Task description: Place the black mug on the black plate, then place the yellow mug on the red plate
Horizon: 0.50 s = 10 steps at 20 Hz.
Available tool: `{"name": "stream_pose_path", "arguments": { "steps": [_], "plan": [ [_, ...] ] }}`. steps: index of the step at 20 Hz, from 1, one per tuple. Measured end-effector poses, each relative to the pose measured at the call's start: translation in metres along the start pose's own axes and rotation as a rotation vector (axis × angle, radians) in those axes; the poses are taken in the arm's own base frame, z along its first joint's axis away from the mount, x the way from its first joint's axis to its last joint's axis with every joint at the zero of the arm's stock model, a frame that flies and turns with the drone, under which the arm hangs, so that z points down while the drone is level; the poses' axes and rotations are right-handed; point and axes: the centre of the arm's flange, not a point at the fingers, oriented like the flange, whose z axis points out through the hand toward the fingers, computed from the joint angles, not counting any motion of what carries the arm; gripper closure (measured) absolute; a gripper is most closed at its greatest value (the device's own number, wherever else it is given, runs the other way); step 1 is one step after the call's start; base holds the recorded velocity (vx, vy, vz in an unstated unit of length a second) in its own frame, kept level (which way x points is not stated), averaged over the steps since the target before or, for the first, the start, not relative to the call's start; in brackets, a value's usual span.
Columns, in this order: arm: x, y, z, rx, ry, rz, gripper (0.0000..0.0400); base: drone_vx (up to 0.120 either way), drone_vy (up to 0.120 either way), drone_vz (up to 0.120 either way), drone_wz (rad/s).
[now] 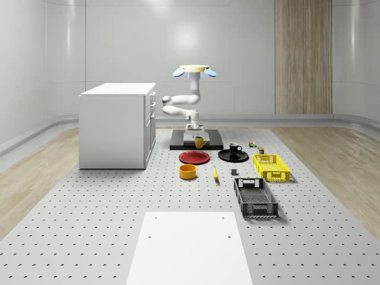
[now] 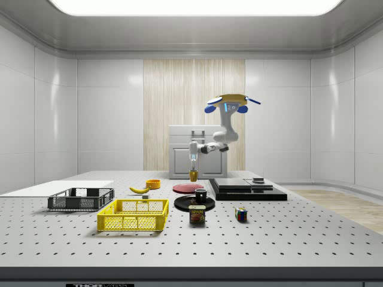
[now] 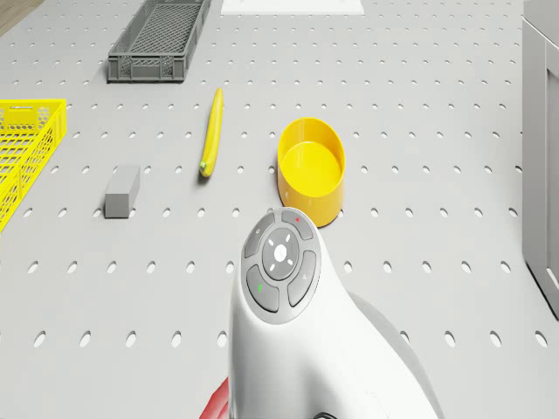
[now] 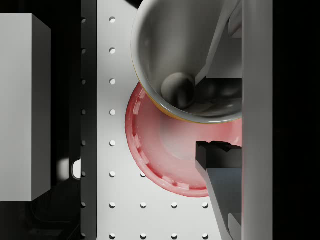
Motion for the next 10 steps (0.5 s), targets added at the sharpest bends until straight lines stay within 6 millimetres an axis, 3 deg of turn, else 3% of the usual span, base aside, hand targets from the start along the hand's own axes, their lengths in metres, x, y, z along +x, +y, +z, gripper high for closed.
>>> {"name": "stream_pose_path", "arguments": {
  "steps": [8, 10],
  "plan": [
    [0.0, 0.0, 0.0, 0.0, 0.0, 0.0, 0.029, 0.0, -0.12, 0.0, 0.0],
    [0.0, 0.0, 0.0012, 0.0, 0.0, 0.0, 0.029, 0.0, 0.0, 0.0, 0.0]
  ]
}}
